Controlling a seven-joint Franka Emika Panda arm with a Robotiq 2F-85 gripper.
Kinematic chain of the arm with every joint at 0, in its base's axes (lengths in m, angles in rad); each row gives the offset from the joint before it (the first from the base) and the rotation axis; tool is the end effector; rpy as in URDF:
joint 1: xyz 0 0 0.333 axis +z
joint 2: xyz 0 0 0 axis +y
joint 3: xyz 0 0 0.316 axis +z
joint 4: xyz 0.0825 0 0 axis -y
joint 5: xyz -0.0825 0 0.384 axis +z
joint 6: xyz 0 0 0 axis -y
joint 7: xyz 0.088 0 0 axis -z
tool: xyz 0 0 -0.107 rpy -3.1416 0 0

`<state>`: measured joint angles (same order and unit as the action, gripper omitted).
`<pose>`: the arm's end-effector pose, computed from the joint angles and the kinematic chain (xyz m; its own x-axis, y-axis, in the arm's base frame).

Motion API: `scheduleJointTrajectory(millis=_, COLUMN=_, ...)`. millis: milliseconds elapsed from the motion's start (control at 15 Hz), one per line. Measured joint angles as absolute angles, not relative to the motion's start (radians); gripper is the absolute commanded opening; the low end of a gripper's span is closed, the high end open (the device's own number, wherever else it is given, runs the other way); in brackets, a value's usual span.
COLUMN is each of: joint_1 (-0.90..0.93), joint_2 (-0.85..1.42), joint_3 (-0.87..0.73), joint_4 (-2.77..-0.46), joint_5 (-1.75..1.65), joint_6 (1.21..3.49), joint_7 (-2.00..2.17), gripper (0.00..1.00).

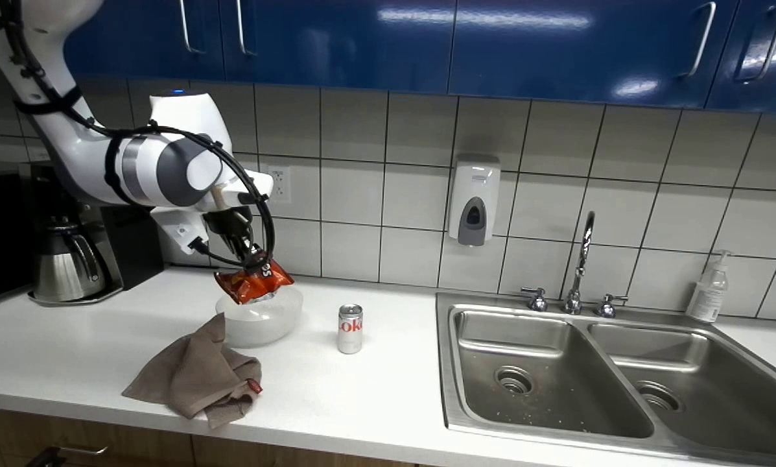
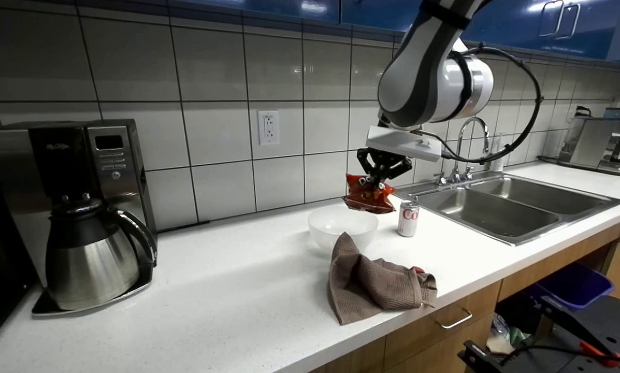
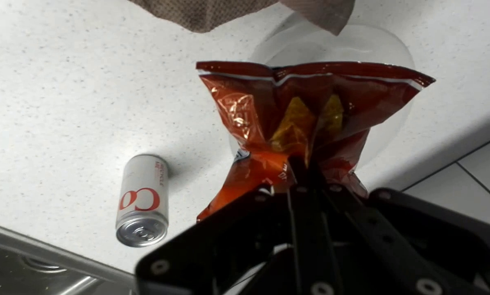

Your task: Put the snack pack in the bowl

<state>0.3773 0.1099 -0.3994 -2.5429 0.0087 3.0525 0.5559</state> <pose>0.4928 -0.0129 0.2777 0.7650 -0.5356 0.3576 -0.5077 -0.8432 -0.1768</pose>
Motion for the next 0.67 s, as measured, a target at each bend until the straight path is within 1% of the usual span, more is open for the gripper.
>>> scheduleJointTrajectory(millis=267, joint_1=0.38, joint_2=0.199, joint_3=-0.35, joint_4=-2.461, joint_5=0.098, joint_6=3.05, joint_7=0.556, gripper=0.0)
scheduleJointTrajectory(millis=667, joint_1=0.342, joint_2=0.39, joint_3=-0.289, joint_4=-2.293, joint_5=0.179, joint_6=3.036, joint_7=0.556, gripper=0.0)
